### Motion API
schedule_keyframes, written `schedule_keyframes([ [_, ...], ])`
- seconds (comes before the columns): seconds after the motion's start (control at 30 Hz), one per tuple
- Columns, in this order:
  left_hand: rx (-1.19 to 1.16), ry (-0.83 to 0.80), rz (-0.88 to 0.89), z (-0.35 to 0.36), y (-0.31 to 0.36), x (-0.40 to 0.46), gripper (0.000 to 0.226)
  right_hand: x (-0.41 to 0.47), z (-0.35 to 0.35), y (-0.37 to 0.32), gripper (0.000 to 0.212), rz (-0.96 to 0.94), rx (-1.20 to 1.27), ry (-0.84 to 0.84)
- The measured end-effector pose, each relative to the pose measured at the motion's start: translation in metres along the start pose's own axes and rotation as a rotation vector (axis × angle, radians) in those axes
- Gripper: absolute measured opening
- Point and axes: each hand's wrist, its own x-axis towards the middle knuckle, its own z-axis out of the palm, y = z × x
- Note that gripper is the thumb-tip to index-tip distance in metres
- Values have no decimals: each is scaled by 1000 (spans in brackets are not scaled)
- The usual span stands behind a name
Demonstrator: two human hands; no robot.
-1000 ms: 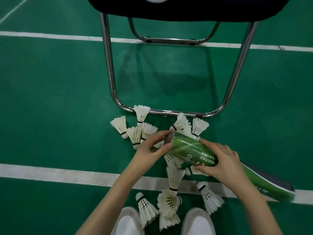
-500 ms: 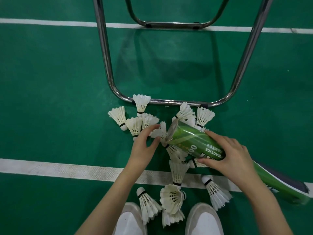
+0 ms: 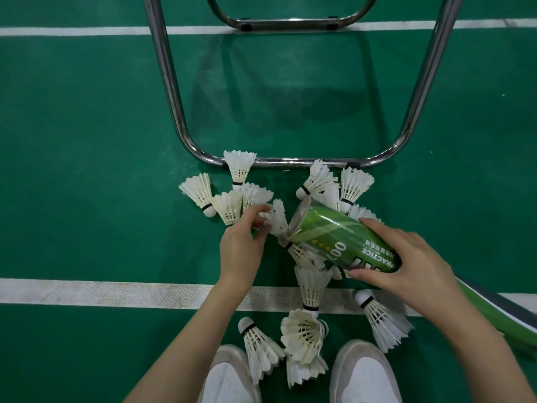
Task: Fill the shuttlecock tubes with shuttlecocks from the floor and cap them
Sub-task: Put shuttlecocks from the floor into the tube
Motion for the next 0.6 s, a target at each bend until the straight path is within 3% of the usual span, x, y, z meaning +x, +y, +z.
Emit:
schedule_keyframes([
  [0.17, -241, 97, -166, -7, 9, -2, 28, -3, 2, 1, 86, 8, -5, 7],
  [0.3, -405, 182, -174, -20, 21, -7, 23, -5, 3, 0, 85, 14, -8, 18],
  [0.6, -667, 173, -231, -43, 43, -18, 28, -5, 3, -1, 84, 6, -17, -5],
])
